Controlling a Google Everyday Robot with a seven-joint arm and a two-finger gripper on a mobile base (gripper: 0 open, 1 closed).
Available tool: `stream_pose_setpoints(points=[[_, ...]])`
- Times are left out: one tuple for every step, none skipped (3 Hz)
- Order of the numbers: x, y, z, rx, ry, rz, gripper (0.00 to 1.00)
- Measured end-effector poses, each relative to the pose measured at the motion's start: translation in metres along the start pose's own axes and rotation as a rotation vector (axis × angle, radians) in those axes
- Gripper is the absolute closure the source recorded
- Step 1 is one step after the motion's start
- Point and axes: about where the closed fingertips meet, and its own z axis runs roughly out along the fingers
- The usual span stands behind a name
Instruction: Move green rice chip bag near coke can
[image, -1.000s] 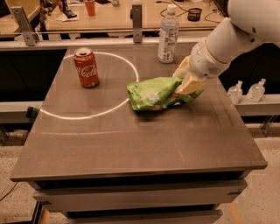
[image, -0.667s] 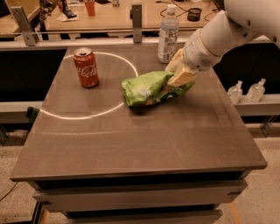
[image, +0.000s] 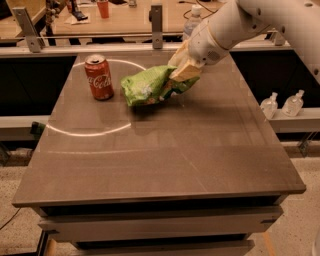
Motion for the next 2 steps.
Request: stream_pose_setpoints(points=[[-0.018,-0.019,0.018,-0.008,-0.035,-0.035,1.0],[-0.028,-0.03,0.042,-0.045,-0.045,-0.065,1.0]])
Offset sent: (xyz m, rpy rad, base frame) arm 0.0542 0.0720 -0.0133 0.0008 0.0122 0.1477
